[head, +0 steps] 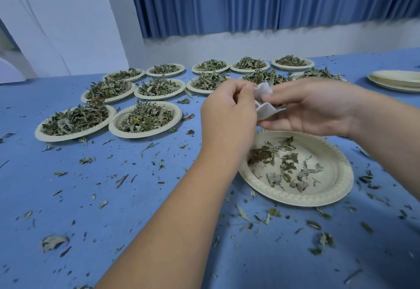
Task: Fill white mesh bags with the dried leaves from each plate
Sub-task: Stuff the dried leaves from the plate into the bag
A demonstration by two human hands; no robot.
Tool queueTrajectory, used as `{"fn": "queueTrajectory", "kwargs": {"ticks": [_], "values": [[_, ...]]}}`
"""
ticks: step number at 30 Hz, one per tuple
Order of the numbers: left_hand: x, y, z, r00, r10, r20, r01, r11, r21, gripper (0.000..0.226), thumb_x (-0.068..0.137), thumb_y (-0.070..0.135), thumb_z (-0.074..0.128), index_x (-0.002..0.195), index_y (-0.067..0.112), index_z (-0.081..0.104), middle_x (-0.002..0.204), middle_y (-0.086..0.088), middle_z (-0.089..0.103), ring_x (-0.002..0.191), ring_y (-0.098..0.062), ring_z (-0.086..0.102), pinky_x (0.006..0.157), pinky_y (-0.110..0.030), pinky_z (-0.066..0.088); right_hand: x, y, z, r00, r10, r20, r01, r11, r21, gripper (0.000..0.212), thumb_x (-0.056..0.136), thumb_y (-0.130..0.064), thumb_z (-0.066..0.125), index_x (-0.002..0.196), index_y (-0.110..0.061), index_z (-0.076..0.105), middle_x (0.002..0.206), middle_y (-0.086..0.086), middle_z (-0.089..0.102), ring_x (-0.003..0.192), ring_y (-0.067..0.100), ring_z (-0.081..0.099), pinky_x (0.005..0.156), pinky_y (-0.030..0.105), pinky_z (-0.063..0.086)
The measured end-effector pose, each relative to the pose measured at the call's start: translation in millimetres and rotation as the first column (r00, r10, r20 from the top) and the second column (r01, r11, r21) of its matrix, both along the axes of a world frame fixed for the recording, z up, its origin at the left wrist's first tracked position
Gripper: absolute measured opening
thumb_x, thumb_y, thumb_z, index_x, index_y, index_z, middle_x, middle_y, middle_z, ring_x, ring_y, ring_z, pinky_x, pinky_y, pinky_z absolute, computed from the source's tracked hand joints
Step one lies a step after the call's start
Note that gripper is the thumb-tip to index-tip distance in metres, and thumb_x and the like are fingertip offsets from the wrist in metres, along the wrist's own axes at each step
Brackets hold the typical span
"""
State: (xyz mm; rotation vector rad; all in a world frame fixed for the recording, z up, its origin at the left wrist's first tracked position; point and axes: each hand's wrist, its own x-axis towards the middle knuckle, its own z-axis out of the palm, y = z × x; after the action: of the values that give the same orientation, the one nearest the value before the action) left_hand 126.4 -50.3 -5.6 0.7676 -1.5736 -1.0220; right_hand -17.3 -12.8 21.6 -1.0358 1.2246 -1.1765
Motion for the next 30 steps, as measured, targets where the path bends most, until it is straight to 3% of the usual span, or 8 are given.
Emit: {"fn": "queueTrajectory", "kwargs": {"ticks": [6,10,13,16,20,22,25,30], "values": [[-2,2,0,1.0,-0.022,0.021,0.022,1.0,-0.005,0.019,0.095,0.018,0.056,0.083,0.022,0.07,0.071,0.01,0.063,0.067,-0.005,0.057,0.063,-0.02,0.047,4,-3,-1,0.987,-0.027,-0.16,0.032,0.999,0.032,0.048,0.055,0.0,0.072,0.101,-0.008,0.059,0.081,0.005,0.061,0.064,0.008,0.059,0.054,0.016,0.05],[-3,3,0,0.999,-0.032,0.024,0.032,0.999,0.0,0.018,0.094,0.018,0.057,0.083,0.021,0.07,0.071,0.009,0.064,0.07,-0.007,0.059,0.065,-0.02,0.048,8,-8,-6,0.972,-0.107,-0.211,0.112,0.994,0.01,0.023,0.073,0.007,0.066,0.088,-0.01,0.065,0.069,0.002,0.057,0.057,0.008,0.049,0.044,0.015,0.041],[-3,0,-2,1.0,-0.002,0.022,0.003,1.0,-0.006,0.018,0.094,0.018,0.056,0.082,0.021,0.07,0.071,0.01,0.063,0.068,-0.003,0.058,0.062,-0.015,0.045,9,-8,-6,0.947,-0.161,-0.279,0.165,0.986,-0.009,0.016,0.082,-0.007,0.066,0.099,-0.007,0.067,0.078,0.008,0.056,0.058,0.01,0.049,0.044,0.017,0.041],[-1,-4,-2,1.0,0.03,0.007,-0.03,1.0,0.004,0.018,0.095,0.018,0.055,0.085,0.019,0.071,0.069,0.011,0.061,0.061,0.001,0.052,0.056,-0.01,0.041,6,-3,0,0.965,-0.09,-0.245,0.101,0.994,0.035,0.012,0.087,-0.023,0.065,0.092,-0.014,0.073,0.078,0.003,0.063,0.063,0.013,0.06,0.05,0.019,0.049],[0,-6,-1,0.998,0.069,0.002,-0.069,0.998,0.004,0.02,0.095,0.019,0.055,0.084,0.018,0.071,0.067,0.007,0.062,0.061,-0.002,0.053,0.057,-0.013,0.042,-5,4,10,0.989,-0.074,-0.127,0.082,0.995,0.061,0.006,0.087,-0.012,0.059,0.085,-0.01,0.065,0.083,0.007,0.068,0.074,0.024,0.07,0.058,0.026,0.056],[0,-5,-1,0.997,0.077,0.005,-0.077,0.997,-0.001,0.02,0.095,0.019,0.055,0.083,0.019,0.071,0.072,0.003,0.066,0.067,-0.007,0.058,0.061,-0.016,0.044,-7,6,14,0.992,-0.058,-0.114,0.065,0.996,0.057,0.012,0.084,-0.003,0.056,0.093,-0.004,0.064,0.089,0.01,0.068,0.076,0.025,0.07,0.061,0.026,0.056],[0,-2,-1,0.998,0.063,0.013,-0.063,0.998,-0.001,0.019,0.094,0.018,0.056,0.085,0.019,0.072,0.073,0.005,0.065,0.068,-0.004,0.058,0.06,-0.013,0.044,-4,8,15,0.981,0.01,-0.193,-0.002,0.999,0.039,0.039,0.06,0.003,0.064,0.099,0.004,0.068,0.09,0.011,0.071,0.074,0.018,0.069,0.063,0.022,0.056],[3,0,1,0.999,0.043,0.023,-0.043,0.999,-0.001,0.018,0.094,0.019,0.057,0.085,0.021,0.072,0.073,0.007,0.067,0.068,-0.004,0.06,0.06,-0.013,0.045,-1,8,15,0.984,-0.041,-0.174,0.048,0.998,0.035,0.041,0.058,-0.004,0.069,0.098,0.004,0.067,0.086,0.012,0.071,0.07,0.014,0.069,0.058,0.019,0.055]]}}
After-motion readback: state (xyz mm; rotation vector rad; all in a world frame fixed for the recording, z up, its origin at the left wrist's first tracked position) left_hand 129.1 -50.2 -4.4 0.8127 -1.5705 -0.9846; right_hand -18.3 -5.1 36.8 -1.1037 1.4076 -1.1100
